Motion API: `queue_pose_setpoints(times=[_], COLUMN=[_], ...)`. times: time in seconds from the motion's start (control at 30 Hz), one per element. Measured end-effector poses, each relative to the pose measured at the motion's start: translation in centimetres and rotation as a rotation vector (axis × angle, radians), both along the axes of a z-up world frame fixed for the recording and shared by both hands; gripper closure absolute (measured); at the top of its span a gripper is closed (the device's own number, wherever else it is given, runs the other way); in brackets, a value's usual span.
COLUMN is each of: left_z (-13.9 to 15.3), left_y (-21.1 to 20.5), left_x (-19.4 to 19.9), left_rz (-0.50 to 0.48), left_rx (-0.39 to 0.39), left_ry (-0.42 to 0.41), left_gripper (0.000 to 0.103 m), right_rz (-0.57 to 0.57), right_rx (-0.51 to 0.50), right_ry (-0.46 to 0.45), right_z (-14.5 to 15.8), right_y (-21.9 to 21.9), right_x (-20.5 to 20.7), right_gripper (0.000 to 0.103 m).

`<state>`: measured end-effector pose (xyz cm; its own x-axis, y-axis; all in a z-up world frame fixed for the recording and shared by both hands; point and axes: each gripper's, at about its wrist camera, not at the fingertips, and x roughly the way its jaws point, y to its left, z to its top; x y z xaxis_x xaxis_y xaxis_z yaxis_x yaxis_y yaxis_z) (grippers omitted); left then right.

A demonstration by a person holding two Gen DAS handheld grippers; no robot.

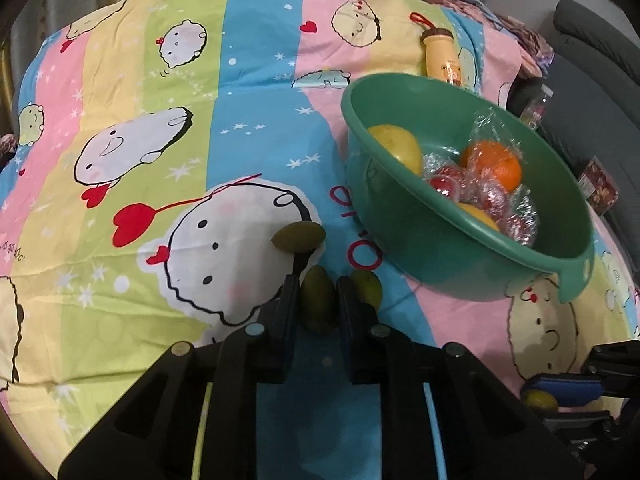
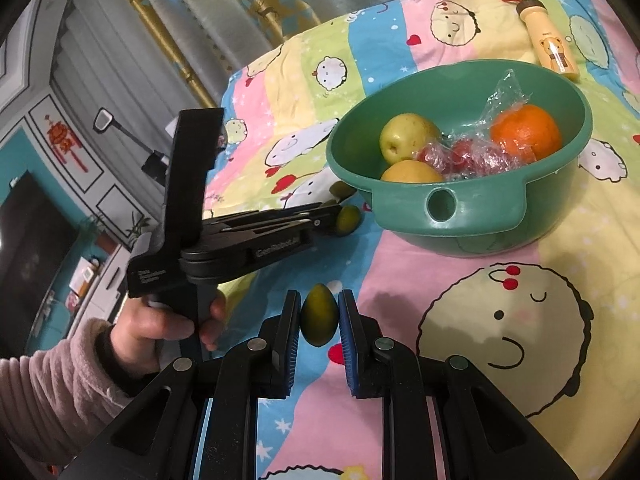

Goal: Organize fruits
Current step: 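Carry the olive over the green basin and open the right gripper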

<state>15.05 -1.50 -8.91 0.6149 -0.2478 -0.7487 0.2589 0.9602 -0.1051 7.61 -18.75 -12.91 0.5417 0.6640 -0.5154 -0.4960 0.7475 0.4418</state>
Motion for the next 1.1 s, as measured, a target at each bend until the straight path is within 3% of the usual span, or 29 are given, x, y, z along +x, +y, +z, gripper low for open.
queue_pose_setpoints(times=[0.47, 1.1], left_z=[4.5, 10.0], left_y=[1.1, -1.1], left_x=[-4.9, -5.8], left_rz=[0.039, 0.024], left_rx=[-0.08, -0.066], left_ry=[-0.034, -0.127], left_gripper=[0.085, 0.085], right_rz=[0.017, -0.065], right_rx=[0.033, 0.074], right_ry=[-0.037, -0.198], right_z=[1.4, 6.9], right_y=[-0.2, -3.3], right_x=[-0.8, -1.7], right_gripper=[0.082, 0.082])
